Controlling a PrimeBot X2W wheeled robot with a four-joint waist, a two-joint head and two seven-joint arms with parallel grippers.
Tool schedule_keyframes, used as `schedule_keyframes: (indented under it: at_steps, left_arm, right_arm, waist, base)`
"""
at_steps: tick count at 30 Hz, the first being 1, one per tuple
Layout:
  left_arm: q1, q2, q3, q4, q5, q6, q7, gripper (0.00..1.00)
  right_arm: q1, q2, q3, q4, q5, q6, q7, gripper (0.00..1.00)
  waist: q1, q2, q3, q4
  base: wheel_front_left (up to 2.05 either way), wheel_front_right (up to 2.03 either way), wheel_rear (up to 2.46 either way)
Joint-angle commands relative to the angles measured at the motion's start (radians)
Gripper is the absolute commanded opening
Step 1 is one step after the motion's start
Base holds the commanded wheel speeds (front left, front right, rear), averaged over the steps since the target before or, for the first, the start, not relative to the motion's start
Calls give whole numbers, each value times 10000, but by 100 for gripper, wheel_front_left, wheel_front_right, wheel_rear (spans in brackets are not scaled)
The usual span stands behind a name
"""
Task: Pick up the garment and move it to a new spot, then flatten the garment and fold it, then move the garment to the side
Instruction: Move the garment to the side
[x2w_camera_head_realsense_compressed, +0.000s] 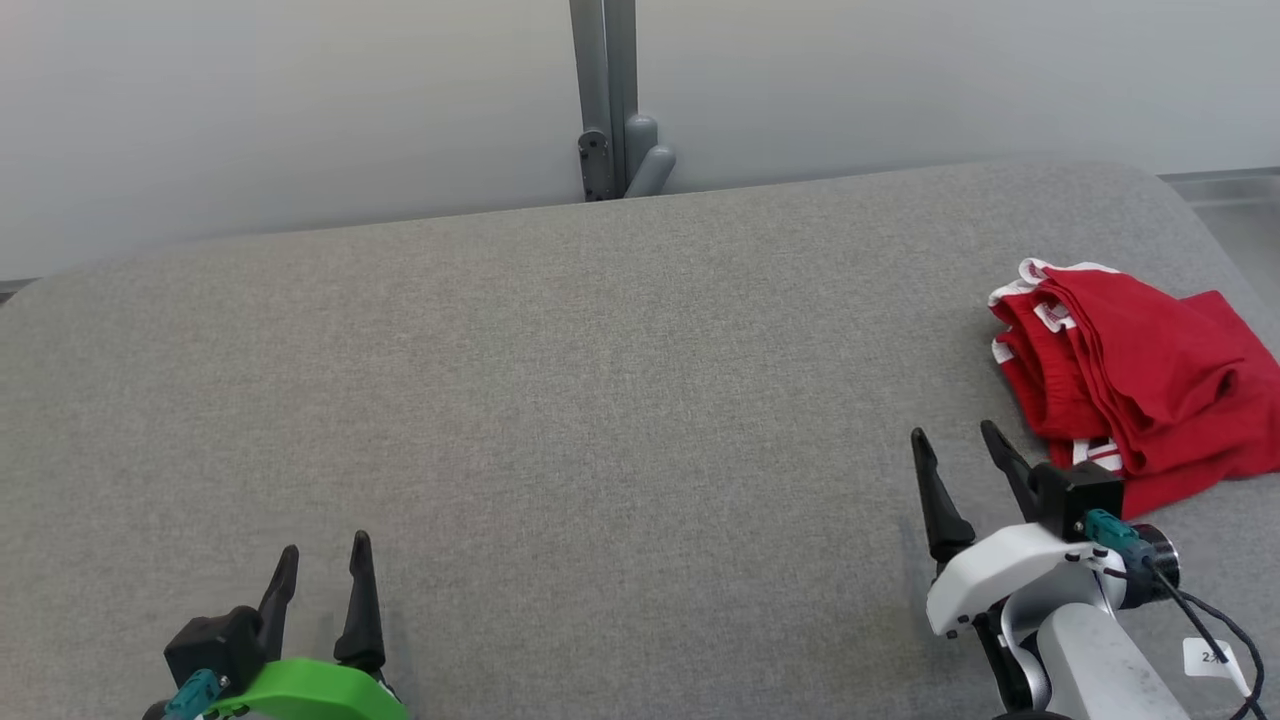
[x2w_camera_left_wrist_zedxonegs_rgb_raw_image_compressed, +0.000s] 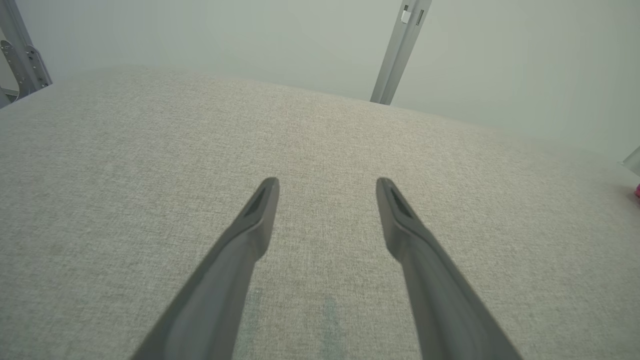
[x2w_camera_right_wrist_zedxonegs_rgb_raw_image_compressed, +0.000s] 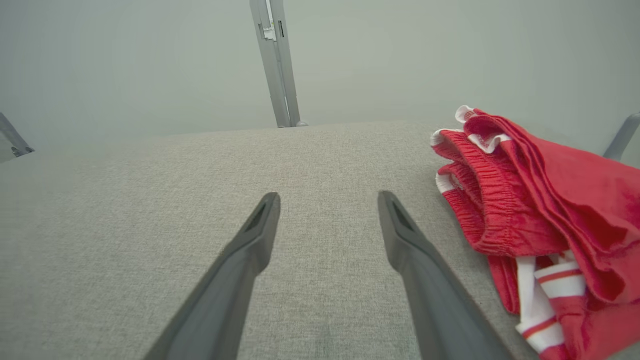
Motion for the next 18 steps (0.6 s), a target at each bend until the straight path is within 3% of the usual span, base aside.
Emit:
schedule_keyframes:
  at_steps: [1,18]
  left_arm:
    - [95,47,123,-12,129,90,8,100]
    - [412,47,495,-26,204,73,8,100]
  right_arm:
    - [190,31,38,-143,-205,-13,-19,100]
    - [892,77,-50,-433,-1019,-14,-19,100]
  waist:
    - [0,0,-175,137]
    - [0,0,-714,205]
  base:
    - [0,0,0]
    - [0,0,0]
